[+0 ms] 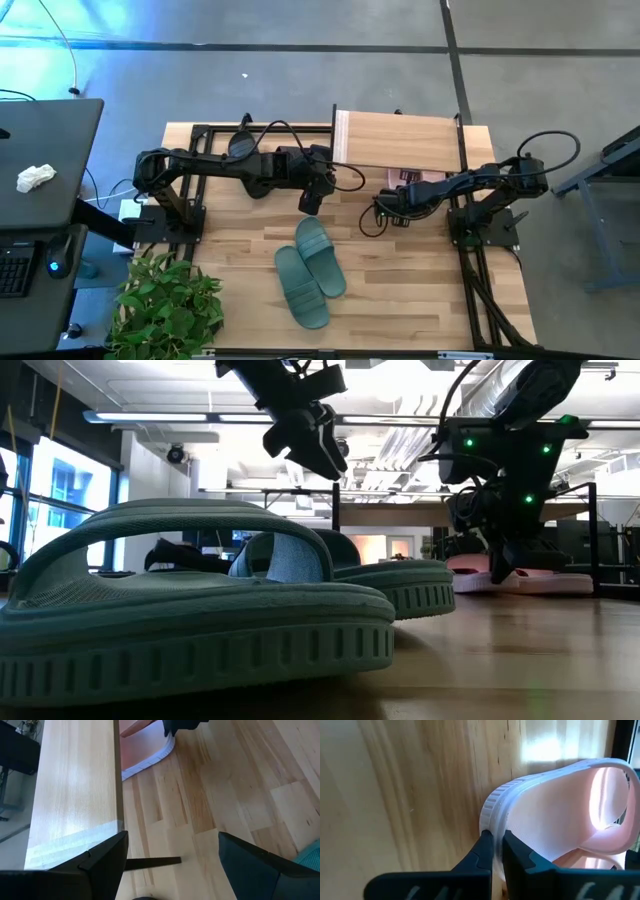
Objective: Pick and place slides into the shelf
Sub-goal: Put the left pink slides under the shelf, then put the right green slides under the shelf
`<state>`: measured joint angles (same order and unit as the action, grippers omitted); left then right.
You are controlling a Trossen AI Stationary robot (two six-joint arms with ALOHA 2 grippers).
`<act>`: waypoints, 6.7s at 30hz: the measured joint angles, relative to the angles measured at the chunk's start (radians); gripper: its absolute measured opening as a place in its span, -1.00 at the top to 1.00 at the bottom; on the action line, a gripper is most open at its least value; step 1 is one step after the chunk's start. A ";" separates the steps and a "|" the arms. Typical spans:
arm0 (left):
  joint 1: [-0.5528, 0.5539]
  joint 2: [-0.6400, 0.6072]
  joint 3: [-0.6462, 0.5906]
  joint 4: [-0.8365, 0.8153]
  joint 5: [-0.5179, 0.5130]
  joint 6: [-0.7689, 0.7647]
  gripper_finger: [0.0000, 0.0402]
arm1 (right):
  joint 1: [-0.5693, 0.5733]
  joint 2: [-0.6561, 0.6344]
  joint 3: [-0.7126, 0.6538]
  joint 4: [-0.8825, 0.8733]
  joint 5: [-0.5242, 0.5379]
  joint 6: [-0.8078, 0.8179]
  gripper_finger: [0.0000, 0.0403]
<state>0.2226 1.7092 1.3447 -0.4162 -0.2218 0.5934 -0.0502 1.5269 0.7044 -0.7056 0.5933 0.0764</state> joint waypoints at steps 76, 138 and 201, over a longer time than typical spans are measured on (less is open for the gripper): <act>0.000 0.013 0.001 -0.055 0.002 0.004 -0.44 | 0.261 -0.009 0.212 -0.343 -0.153 0.386 0.18; 0.000 0.019 0.000 -0.064 0.005 -0.017 -0.44 | -0.150 -0.059 -0.033 0.003 -0.299 0.300 1.00; -0.131 -0.094 0.000 -0.124 -0.034 0.080 -0.44 | 0.598 -0.407 0.031 0.704 -0.337 -0.434 0.27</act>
<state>0.0914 1.6150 1.3449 -0.5406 -0.2562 0.6739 0.5474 1.1202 0.7357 -0.0016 0.2563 -0.3572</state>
